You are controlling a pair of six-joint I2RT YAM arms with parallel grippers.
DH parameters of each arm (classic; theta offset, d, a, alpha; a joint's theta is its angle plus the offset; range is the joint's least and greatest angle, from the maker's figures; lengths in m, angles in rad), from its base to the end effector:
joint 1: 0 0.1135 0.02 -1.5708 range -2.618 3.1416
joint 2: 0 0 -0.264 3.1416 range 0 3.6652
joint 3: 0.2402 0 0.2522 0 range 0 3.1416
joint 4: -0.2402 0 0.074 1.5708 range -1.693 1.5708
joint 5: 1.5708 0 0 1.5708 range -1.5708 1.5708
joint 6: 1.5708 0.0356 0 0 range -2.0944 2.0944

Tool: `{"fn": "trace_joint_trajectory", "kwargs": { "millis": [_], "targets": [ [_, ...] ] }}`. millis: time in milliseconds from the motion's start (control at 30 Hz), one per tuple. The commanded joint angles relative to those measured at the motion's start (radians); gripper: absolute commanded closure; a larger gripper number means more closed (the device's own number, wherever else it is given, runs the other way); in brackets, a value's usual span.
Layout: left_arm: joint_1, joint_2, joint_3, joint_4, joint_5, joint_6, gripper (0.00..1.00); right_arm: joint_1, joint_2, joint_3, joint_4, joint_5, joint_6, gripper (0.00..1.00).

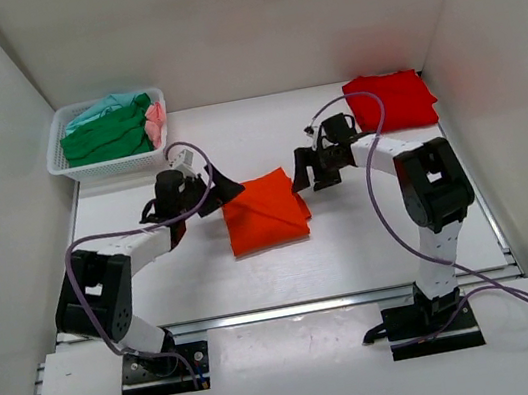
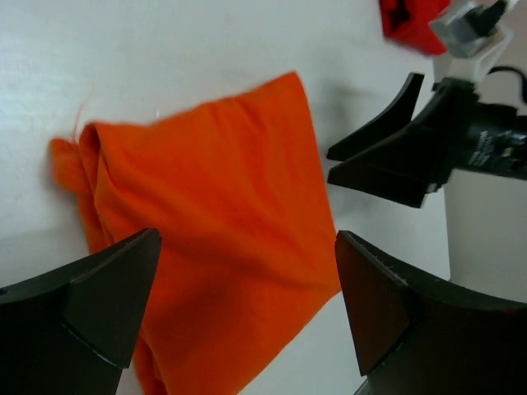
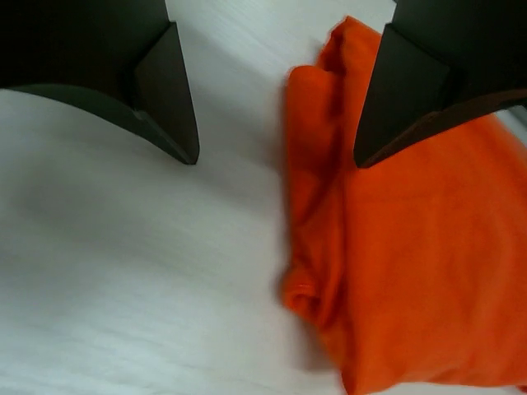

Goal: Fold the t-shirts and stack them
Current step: Fold the long partially folded tshirt into a neat square, then put the neatly folded tshirt into the corner of the board with the right arm

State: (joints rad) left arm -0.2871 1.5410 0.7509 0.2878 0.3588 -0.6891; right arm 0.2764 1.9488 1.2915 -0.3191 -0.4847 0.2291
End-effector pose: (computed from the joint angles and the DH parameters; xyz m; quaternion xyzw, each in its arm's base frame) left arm 0.3045 -0.1030 0.1939 -0.0800 0.8479 -0.3706 0.3705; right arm 0.3871 0.1270 0.1693 -0.0922 0.9263 0.2933 0.2179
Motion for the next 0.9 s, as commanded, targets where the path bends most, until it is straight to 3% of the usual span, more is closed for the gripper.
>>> {"fn": "trace_joint_trajectory", "kwargs": {
  "millis": [0, 167, 333, 433, 567, 867],
  "targets": [
    [-0.029, -0.019, -0.065, 0.043, -0.009, -0.041, 0.02, 0.044, -0.059, -0.037, 0.008, -0.006, 0.03, 0.25],
    [-0.011, 0.146, -0.019, 0.099, 0.023, -0.085, 0.02, 0.087, -0.027, -0.072, 0.028, -0.044, 0.087, 0.25],
    [0.008, 0.284, 0.053, 0.019, 0.075, -0.127, 0.01, 0.101, -0.007, -0.135, 0.159, -0.172, 0.215, 0.22],
    [-0.001, 0.306, 0.091, -0.058, 0.049, -0.095, 0.01, 0.104, -0.002, -0.194, 0.276, -0.29, 0.307, 0.15],
    [-0.007, 0.307, 0.073, -0.044, 0.058, -0.102, 0.02, 0.09, 0.031, -0.23, 0.408, -0.377, 0.418, 0.09],
    [0.003, 0.259, 0.038, -0.073, 0.003, -0.096, 0.02, 0.139, 0.094, -0.244, 0.587, -0.401, 0.594, 0.13]
  ]
}}
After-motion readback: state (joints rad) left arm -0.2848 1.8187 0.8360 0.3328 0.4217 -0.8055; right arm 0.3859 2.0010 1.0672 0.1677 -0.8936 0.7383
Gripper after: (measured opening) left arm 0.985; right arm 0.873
